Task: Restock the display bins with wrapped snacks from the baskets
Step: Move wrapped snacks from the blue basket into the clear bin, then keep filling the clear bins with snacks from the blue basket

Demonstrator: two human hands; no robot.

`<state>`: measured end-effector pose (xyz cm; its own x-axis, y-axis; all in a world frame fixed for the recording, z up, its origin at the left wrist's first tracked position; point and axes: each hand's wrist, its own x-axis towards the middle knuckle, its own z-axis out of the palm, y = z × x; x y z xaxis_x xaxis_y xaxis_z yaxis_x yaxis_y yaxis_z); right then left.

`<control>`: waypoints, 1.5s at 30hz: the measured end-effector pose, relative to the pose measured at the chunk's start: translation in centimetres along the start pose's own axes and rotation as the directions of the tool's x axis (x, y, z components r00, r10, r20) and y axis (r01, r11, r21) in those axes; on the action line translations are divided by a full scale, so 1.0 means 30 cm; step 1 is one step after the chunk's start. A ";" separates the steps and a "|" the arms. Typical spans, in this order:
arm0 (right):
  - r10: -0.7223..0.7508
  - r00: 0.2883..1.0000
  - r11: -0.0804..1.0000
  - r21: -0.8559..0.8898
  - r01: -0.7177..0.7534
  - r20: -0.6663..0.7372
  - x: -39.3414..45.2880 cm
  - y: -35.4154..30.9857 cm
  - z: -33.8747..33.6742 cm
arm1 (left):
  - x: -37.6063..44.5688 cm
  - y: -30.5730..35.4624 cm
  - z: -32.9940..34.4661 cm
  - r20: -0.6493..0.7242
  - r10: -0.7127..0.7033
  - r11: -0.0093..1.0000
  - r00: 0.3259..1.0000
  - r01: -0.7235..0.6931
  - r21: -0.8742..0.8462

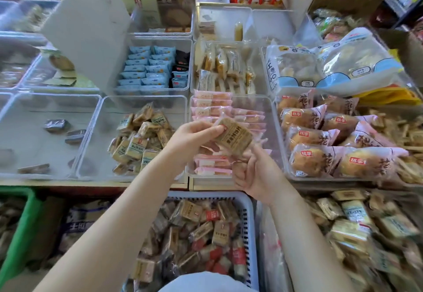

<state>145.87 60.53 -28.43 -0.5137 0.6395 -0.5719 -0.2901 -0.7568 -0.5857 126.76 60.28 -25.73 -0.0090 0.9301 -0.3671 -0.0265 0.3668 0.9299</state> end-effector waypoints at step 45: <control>-0.114 0.935 0.871 -0.487 -0.068 -0.335 0.586 0.859 1.190 | -0.506 -0.660 -1.398 -0.241 -0.014 0.375 0.970 0.229 0.898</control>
<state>100.56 47.46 -33.07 -0.1772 0.7294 -0.6607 0.1755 -0.6372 -0.7505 85.49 38.16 -39.46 -0.2498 0.8932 -0.3739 0.8860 0.3666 0.2838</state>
